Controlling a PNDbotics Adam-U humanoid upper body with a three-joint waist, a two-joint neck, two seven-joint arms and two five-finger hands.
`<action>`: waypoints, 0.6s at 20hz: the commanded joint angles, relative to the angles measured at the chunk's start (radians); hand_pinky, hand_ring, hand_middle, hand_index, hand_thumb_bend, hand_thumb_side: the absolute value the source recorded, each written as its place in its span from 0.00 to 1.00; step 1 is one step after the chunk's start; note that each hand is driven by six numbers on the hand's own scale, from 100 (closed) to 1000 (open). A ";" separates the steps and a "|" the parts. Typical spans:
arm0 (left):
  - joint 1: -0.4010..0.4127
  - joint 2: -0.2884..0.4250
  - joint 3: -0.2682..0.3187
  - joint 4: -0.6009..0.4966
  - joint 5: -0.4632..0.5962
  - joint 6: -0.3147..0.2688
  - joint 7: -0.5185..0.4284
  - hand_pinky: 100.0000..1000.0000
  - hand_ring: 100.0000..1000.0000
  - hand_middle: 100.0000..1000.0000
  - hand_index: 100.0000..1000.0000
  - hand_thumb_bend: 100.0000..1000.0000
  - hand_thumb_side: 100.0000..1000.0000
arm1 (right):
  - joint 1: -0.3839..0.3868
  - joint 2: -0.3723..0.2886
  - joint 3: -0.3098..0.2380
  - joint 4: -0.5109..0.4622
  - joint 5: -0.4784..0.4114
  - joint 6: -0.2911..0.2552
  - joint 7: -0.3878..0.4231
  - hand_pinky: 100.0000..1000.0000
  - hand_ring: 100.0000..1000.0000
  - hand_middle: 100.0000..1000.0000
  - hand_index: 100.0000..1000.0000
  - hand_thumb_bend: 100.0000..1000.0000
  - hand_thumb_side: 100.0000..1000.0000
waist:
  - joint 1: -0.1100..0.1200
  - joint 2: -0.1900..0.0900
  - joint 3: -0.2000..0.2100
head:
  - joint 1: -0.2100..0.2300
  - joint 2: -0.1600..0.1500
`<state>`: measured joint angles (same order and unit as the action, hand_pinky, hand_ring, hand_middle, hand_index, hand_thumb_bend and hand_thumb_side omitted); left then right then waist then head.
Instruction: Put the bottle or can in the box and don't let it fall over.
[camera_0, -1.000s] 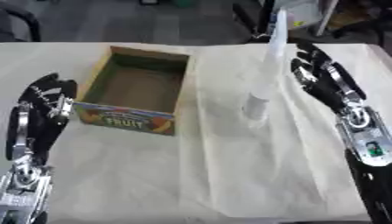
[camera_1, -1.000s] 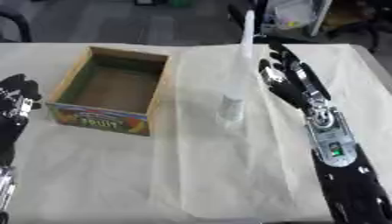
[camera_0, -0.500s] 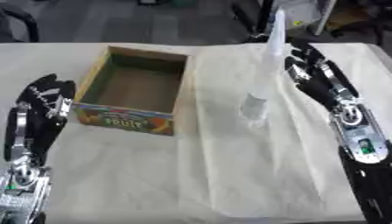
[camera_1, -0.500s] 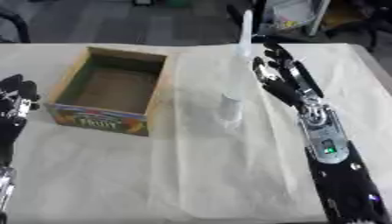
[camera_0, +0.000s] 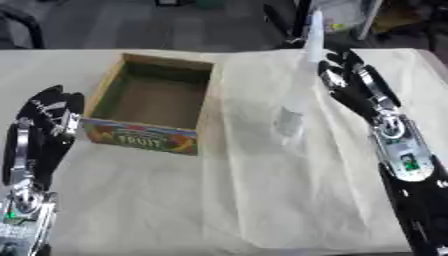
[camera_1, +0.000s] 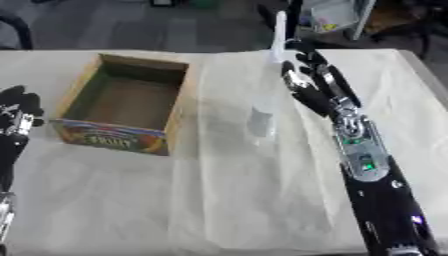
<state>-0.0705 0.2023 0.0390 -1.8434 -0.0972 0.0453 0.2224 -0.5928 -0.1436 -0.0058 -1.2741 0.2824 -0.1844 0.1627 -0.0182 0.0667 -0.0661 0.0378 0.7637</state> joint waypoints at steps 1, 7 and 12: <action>-0.007 0.005 -0.003 -0.015 0.006 -0.002 -0.003 0.61 0.60 0.65 0.79 0.48 0.56 | -0.028 -0.002 -0.009 -0.006 0.011 0.001 -0.011 0.96 1.00 1.00 1.00 0.00 0.58 | 0.002 -0.011 0.003 | -0.003 0.006; -0.008 0.005 -0.004 -0.015 0.007 -0.002 -0.004 0.61 0.60 0.65 0.79 0.48 0.56 | -0.037 0.004 -0.010 -0.005 0.023 -0.001 -0.018 0.96 1.00 1.00 1.00 0.00 0.58 | 0.002 -0.011 0.005 | -0.005 0.006; -0.009 0.006 -0.003 -0.015 0.007 -0.003 -0.003 0.61 0.60 0.65 0.79 0.48 0.56 | -0.031 0.003 -0.006 -0.007 0.021 -0.005 -0.012 0.96 1.00 1.00 1.00 0.00 0.58 | 0.001 -0.011 0.006 | -0.004 0.006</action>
<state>-0.0705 0.2023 0.0346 -1.8434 -0.0952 0.0440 0.2209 -0.6063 -0.1350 -0.0113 -1.2678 0.3019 -0.1855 0.1496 -0.0184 0.0667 -0.0607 0.0339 0.7637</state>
